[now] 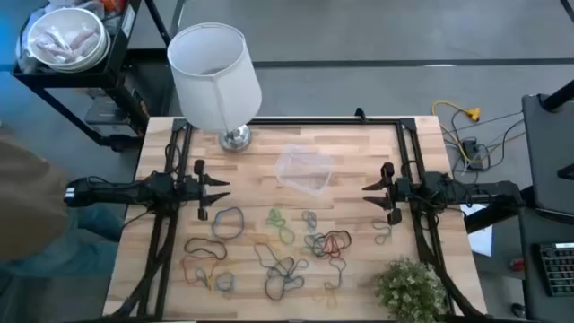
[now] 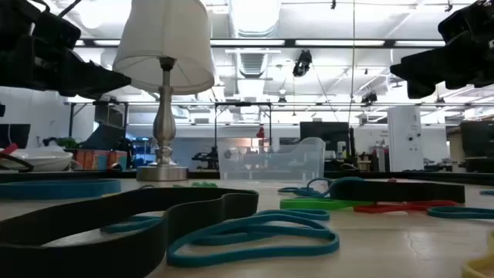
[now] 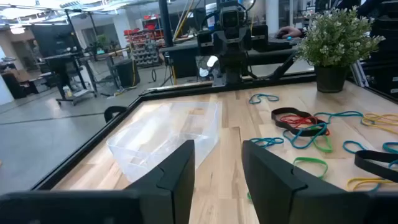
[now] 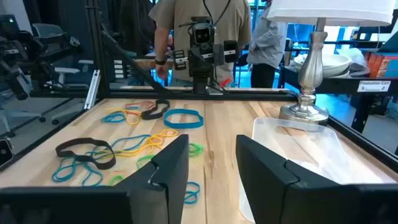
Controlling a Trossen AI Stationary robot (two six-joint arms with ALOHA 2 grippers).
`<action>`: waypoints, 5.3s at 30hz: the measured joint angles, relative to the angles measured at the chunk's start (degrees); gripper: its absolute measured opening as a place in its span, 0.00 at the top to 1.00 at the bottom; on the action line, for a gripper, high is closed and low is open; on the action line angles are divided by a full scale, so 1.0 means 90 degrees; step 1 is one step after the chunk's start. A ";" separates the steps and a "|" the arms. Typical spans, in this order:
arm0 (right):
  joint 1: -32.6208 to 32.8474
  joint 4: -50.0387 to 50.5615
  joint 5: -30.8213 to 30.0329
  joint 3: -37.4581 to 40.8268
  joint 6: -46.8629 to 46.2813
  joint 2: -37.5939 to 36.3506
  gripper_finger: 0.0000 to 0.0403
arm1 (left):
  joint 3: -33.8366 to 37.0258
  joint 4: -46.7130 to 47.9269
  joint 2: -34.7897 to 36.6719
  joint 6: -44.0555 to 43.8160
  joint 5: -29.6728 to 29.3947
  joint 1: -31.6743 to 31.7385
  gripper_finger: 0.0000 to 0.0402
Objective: Pick and place rubber bands into bin
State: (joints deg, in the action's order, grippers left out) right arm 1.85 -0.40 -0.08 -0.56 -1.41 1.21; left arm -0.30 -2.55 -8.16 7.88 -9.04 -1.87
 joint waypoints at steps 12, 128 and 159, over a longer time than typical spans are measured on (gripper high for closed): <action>0.0001 0.0000 0.0000 0.0000 -0.0004 0.0000 0.68 | 0.0000 0.0002 0.0005 0.0000 0.0000 -0.0001 0.71; 0.0387 -0.5626 0.0704 -0.0397 0.0697 0.4359 0.68 | -0.0429 -0.2597 -0.1281 0.1008 0.0232 -0.0007 0.71; 0.2067 0.1329 -0.2175 -0.5290 0.0439 0.8038 0.68 | -0.2515 0.2395 -0.5117 -0.0894 -0.0452 -0.0230 0.71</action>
State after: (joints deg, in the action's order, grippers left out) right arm 20.46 11.56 -19.65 -48.17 2.54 73.56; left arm -22.93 19.01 -54.22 -0.17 -13.11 -3.94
